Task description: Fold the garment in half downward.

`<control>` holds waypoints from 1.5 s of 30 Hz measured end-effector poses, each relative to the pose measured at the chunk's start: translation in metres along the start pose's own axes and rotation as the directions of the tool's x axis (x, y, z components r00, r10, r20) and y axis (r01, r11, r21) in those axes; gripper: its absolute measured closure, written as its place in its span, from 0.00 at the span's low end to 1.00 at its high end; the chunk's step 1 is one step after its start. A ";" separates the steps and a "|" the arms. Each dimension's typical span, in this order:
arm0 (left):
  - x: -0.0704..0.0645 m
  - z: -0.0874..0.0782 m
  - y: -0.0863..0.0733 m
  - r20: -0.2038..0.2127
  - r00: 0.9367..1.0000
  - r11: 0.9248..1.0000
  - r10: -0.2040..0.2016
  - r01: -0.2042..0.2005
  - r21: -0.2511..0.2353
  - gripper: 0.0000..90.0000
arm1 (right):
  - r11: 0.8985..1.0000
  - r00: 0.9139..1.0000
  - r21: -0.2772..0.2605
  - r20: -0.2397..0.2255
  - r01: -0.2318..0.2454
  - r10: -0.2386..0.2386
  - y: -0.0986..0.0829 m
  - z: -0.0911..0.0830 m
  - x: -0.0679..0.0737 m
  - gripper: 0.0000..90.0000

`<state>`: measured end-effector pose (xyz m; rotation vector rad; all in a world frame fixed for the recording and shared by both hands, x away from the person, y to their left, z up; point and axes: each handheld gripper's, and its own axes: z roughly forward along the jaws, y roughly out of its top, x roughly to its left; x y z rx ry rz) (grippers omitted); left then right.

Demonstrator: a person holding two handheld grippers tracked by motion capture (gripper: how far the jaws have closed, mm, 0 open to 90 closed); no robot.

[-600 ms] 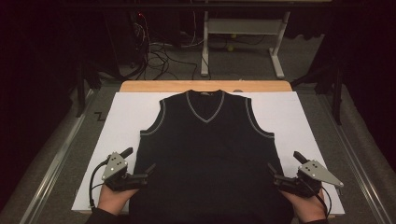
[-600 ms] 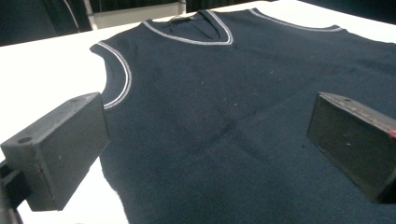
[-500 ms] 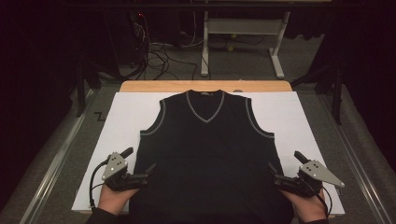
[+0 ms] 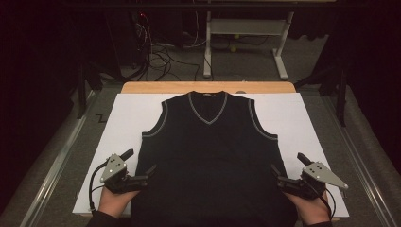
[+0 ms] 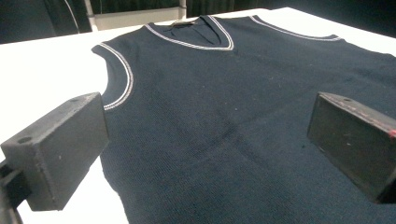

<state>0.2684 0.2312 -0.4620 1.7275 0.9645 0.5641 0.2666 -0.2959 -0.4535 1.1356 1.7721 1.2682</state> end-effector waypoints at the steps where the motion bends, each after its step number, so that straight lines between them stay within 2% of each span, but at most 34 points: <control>1: 0.000 0.000 0.000 0.000 1.000 1.000 0.000 0.000 -0.002 0.00 | 1.000 1.000 0.000 -0.001 0.000 0.000 0.000 0.000 0.000 0.00; 12: 0.001 0.002 0.002 0.031 0.999 1.000 -0.026 0.026 -0.005 0.00 | 1.000 1.000 -0.012 -0.010 0.022 -0.022 0.001 0.000 0.002 0.00; 21: 0.003 0.003 0.004 0.031 0.999 0.999 -0.041 0.042 -0.019 0.00 | 0.999 1.000 0.030 -0.006 0.030 -0.029 0.002 0.006 0.002 0.00; 24: 0.003 0.002 0.002 0.024 0.999 0.999 -0.046 0.046 -0.010 0.00 | 0.997 0.999 0.065 -0.004 0.034 -0.034 0.004 0.008 0.003 0.00; 29: 0.004 0.000 0.001 0.006 0.999 0.999 -0.040 0.040 0.017 0.00 | 0.995 0.999 0.086 -0.009 0.050 -0.049 0.007 0.010 0.006 0.00; 31: 0.005 0.000 0.001 -0.005 0.999 0.998 -0.053 0.054 0.036 0.00 | 0.994 0.998 0.093 -0.013 0.055 -0.054 0.007 0.011 0.008 0.00; 33: 0.008 0.000 0.004 -0.005 0.998 0.995 -0.067 0.067 0.078 0.00 | 0.993 0.998 0.104 -0.015 0.055 -0.054 0.008 0.012 0.009 0.00; 34: 0.009 0.000 0.005 -0.019 0.998 0.994 -0.064 0.065 0.091 0.00 | 0.991 0.998 0.119 -0.015 0.062 -0.061 0.008 0.014 0.009 0.00; 36: 0.010 0.000 0.005 -0.026 0.998 0.993 -0.064 0.066 0.100 0.00 | 0.990 0.998 0.124 -0.006 0.060 -0.060 0.009 0.016 0.008 0.00; 38: 0.014 0.006 0.004 -0.039 0.997 0.987 -0.070 0.075 0.141 0.00 | 0.990 0.999 0.138 0.002 0.039 -0.039 0.010 0.019 0.004 0.00; 39: 0.014 0.006 0.004 -0.039 0.997 0.987 -0.070 0.075 0.141 0.00 | 0.989 0.999 0.141 0.006 0.034 -0.035 0.011 0.021 0.003 0.00; 42: 0.024 0.018 0.003 -0.060 0.993 0.972 -0.104 0.115 0.205 0.00 | 0.988 1.000 0.155 0.024 0.012 -0.016 0.014 0.029 -0.002 0.00; 43: 0.024 0.018 0.003 -0.060 0.993 0.972 -0.104 0.115 0.205 0.00 | 0.988 1.000 0.155 0.024 0.012 -0.016 0.014 0.029 -0.002 0.00; 44: 0.027 0.023 0.003 -0.070 0.990 0.964 -0.123 0.135 0.229 0.00 | 0.986 1.000 0.168 0.027 -0.003 -0.002 0.014 0.036 -0.004 0.00; 45: 0.027 0.023 0.003 -0.070 0.990 0.964 -0.123 0.135 0.229 0.00 | 0.986 1.000 0.168 0.027 -0.003 -0.002 0.014 0.036 -0.004 0.00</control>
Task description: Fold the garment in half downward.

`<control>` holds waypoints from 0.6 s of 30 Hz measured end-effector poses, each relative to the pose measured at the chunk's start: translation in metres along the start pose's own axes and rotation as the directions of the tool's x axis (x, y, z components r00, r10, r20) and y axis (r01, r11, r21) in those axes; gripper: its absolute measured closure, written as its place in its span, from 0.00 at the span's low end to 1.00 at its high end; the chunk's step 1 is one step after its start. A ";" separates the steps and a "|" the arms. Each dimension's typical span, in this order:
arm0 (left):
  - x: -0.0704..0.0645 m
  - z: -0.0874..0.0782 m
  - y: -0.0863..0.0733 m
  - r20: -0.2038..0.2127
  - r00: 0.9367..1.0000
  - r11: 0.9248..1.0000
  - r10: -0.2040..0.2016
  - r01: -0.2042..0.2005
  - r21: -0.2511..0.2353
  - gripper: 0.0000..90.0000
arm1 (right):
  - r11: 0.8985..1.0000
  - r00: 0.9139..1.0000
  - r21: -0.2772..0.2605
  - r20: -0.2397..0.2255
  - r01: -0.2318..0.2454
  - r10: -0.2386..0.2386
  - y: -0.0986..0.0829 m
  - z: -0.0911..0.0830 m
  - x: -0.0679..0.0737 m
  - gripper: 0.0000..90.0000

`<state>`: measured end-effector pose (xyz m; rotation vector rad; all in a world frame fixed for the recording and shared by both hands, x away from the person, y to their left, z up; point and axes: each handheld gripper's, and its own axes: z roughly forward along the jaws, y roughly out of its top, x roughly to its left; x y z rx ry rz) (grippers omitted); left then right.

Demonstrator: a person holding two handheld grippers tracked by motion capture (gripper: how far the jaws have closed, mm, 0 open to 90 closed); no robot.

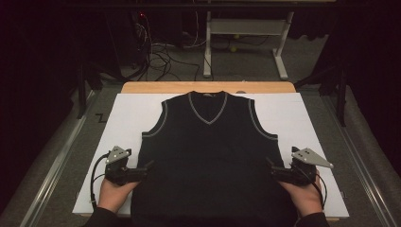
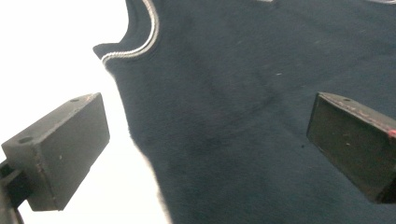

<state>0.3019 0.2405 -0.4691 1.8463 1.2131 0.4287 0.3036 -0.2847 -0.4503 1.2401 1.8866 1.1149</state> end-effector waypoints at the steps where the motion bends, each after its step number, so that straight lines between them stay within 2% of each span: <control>1: 0.003 0.003 0.002 -0.007 1.000 1.000 -0.014 0.014 0.016 0.00 | 1.000 1.000 0.016 0.002 -0.012 0.012 0.001 0.007 -0.002 0.01; 2: 0.003 0.003 0.002 -0.007 1.000 1.000 -0.014 0.014 0.016 0.00 | 1.000 1.000 0.016 0.002 -0.012 0.012 0.001 0.007 -0.002 0.01; 3: 0.005 0.005 0.003 -0.018 1.000 0.999 -0.017 0.018 0.028 0.00 | 0.999 1.000 0.041 0.012 -0.004 0.004 0.003 0.013 -0.002 0.01; 7: 0.017 0.014 0.006 -0.024 0.997 0.996 -0.069 0.071 0.058 0.00 | 0.997 0.999 0.080 0.034 0.000 -0.002 0.007 0.023 -0.003 0.01; 10: 0.021 0.017 0.009 -0.028 0.996 0.994 -0.088 0.090 0.057 0.00 | 0.995 0.999 0.101 0.044 -0.003 -0.002 0.010 0.030 -0.005 0.01; 14: 0.022 0.021 0.011 -0.042 0.994 0.993 -0.100 0.102 0.062 0.06 | 0.992 0.999 0.125 0.049 0.003 -0.010 0.012 0.038 -0.009 0.03; 18: 0.023 0.027 0.012 -0.049 0.994 0.990 -0.102 0.107 0.096 0.15 | 0.984 0.998 0.174 0.055 -0.022 0.012 0.012 0.050 -0.018 0.09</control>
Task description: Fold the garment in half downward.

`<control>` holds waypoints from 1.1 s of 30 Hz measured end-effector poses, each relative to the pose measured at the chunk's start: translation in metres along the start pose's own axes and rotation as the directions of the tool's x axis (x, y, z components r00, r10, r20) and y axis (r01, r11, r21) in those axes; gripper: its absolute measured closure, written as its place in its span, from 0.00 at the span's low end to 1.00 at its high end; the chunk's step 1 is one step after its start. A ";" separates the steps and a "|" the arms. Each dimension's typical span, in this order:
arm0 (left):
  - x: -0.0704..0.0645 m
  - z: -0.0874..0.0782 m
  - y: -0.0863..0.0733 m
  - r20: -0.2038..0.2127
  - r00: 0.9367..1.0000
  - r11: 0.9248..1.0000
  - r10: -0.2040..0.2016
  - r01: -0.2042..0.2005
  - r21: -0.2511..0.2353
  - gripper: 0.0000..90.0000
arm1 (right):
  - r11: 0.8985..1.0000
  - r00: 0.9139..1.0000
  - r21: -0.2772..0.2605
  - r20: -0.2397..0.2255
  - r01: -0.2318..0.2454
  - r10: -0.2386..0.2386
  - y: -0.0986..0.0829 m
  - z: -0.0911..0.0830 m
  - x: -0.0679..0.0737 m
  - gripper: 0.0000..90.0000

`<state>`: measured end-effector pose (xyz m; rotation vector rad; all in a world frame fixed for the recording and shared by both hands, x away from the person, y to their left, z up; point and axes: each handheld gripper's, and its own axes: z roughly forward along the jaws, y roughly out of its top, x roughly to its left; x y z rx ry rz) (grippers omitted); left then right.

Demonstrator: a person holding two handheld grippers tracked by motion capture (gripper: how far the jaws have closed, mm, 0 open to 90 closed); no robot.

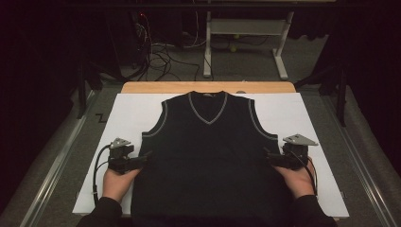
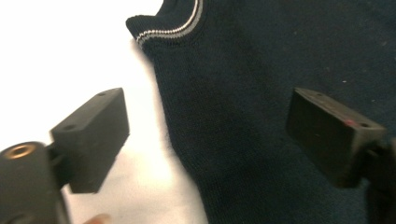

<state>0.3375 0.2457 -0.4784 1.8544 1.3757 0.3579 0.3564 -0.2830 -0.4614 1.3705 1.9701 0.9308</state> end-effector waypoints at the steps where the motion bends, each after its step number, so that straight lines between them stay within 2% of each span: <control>1: 0.000 0.000 0.000 0.000 1.000 1.000 0.000 0.000 0.000 0.19 | 1.000 1.000 0.008 -0.008 -0.007 0.007 -0.001 0.001 -0.001 0.12; 3: -0.002 0.003 -0.002 -0.008 1.000 0.999 0.021 -0.021 0.032 0.24 | 1.000 1.000 0.020 -0.018 -0.007 0.007 -0.002 0.001 -0.002 0.18; 7: -0.003 0.002 -0.004 0.009 0.999 0.998 0.031 -0.031 0.045 0.37 | 0.999 0.999 0.041 -0.034 0.001 0.000 -0.004 -0.001 -0.001 0.30; 10: -0.004 0.002 -0.005 0.011 0.999 0.998 0.031 -0.031 0.062 0.39 | 0.998 0.999 0.062 -0.039 -0.020 0.023 -0.007 -0.001 -0.005 0.36; 11: -0.004 0.002 -0.007 0.021 0.999 0.998 0.032 -0.033 0.056 0.43 | 0.998 0.999 0.065 -0.041 -0.021 0.024 -0.009 -0.001 -0.006 0.38; 13: -0.004 0.002 -0.008 0.027 0.999 0.998 0.032 -0.034 0.055 0.45 | 0.997 0.999 0.075 -0.047 -0.021 0.024 -0.011 -0.002 -0.008 0.42; 16: -0.003 0.001 -0.009 0.031 0.999 0.998 0.023 -0.024 0.054 0.51 | 0.996 0.998 0.088 -0.052 -0.024 0.029 -0.014 -0.003 -0.009 0.45; 23: -0.004 0.000 -0.011 0.041 0.998 0.997 0.038 -0.040 0.058 0.63 | 0.994 0.998 0.106 -0.066 -0.015 0.022 -0.016 -0.003 -0.006 0.49; 28: -0.005 0.001 -0.011 0.044 0.998 0.997 0.048 -0.051 0.061 0.69 | 0.994 0.998 0.106 -0.065 -0.009 0.015 -0.017 -0.004 -0.003 0.55; 33: -0.006 0.001 -0.012 0.033 0.998 0.997 0.057 -0.059 0.059 0.70 | 0.995 0.998 0.102 -0.069 -0.010 0.017 -0.017 -0.004 -0.002 0.62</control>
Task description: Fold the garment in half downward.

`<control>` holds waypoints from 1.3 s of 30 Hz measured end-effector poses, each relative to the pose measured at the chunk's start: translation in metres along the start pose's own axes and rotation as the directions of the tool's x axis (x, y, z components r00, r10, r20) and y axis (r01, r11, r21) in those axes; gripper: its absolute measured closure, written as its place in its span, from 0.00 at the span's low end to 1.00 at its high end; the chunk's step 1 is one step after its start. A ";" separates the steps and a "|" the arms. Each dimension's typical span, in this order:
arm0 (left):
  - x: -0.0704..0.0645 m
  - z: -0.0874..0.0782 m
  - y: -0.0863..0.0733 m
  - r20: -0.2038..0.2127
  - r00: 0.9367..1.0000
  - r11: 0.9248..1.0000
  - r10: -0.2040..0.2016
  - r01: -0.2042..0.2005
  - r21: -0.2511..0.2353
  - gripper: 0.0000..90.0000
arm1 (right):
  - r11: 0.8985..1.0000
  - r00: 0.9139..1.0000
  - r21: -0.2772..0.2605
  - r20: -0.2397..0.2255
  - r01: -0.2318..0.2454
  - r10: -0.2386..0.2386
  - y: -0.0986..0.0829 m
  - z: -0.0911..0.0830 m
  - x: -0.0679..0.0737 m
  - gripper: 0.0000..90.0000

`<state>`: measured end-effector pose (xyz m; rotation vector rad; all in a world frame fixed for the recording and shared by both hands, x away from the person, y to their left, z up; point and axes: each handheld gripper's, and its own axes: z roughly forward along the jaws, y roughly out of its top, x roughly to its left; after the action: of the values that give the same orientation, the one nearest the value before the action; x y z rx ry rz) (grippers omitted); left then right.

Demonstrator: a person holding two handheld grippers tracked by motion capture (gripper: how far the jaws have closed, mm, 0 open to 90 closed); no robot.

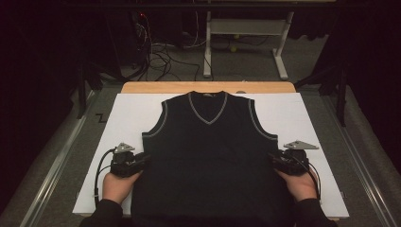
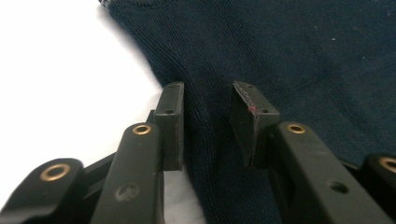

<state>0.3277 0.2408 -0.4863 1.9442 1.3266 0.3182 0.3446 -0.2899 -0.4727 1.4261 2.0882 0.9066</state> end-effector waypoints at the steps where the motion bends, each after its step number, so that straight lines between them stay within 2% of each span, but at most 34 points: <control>1: -0.001 0.000 0.000 -0.003 1.000 1.000 0.004 -0.004 0.002 0.71 | 1.000 1.000 -0.001 0.000 0.001 -0.001 0.000 0.000 0.000 0.63; 5: -0.001 0.000 0.000 -0.010 1.000 1.000 0.009 -0.009 0.002 0.73 | 1.000 1.000 -0.001 -0.004 -0.006 0.006 0.000 0.000 0.000 0.68; 6: -0.002 0.000 0.000 -0.010 1.000 1.000 0.013 -0.013 0.004 0.75 | 1.000 1.000 0.000 -0.011 -0.008 0.008 0.000 0.000 0.000 0.73; 12: -0.003 0.000 -0.001 -0.001 1.000 1.000 0.030 -0.030 0.006 0.81 | 1.000 1.000 -0.002 -0.017 -0.012 0.012 0.000 0.000 0.001 0.77; 17: -0.004 0.000 -0.001 0.007 0.999 0.999 0.040 -0.040 0.008 0.86 | 1.000 0.999 -0.002 -0.034 -0.001 0.001 0.000 0.000 0.002 0.89; 25: -0.004 0.000 -0.001 0.013 0.999 0.999 0.045 -0.045 0.008 0.89 | 1.000 0.999 -0.010 -0.036 0.018 -0.018 -0.001 -0.001 0.004 0.94; 29: -0.004 -0.001 0.000 0.010 0.999 0.999 0.051 -0.052 0.006 0.90 | 0.999 0.999 -0.027 -0.029 0.024 -0.025 -0.001 -0.003 0.005 0.95; 30: -0.003 -0.002 0.001 0.010 0.999 0.999 0.052 -0.052 0.000 0.90 | 0.998 0.999 -0.056 -0.025 0.025 -0.027 0.000 -0.006 0.004 0.95; 31: -0.003 -0.002 0.001 0.010 0.999 0.999 0.052 -0.052 0.000 0.90 | 0.998 0.999 -0.056 -0.025 0.025 -0.027 0.000 -0.006 0.004 0.95; 35: 0.000 -0.008 0.008 0.004 0.999 0.998 0.050 -0.050 -0.042 0.91 | 0.994 1.000 -0.110 -0.015 0.011 -0.013 0.006 -0.012 0.001 0.96; 39: 0.004 -0.012 0.014 -0.001 0.999 0.996 0.046 -0.046 -0.077 0.91 | 0.991 1.000 -0.131 -0.003 0.020 -0.020 0.011 -0.013 0.001 0.96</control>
<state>0.3325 0.2465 -0.4690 1.9120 1.2524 0.3860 0.3429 -0.2897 -0.4557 1.3346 2.0028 1.0196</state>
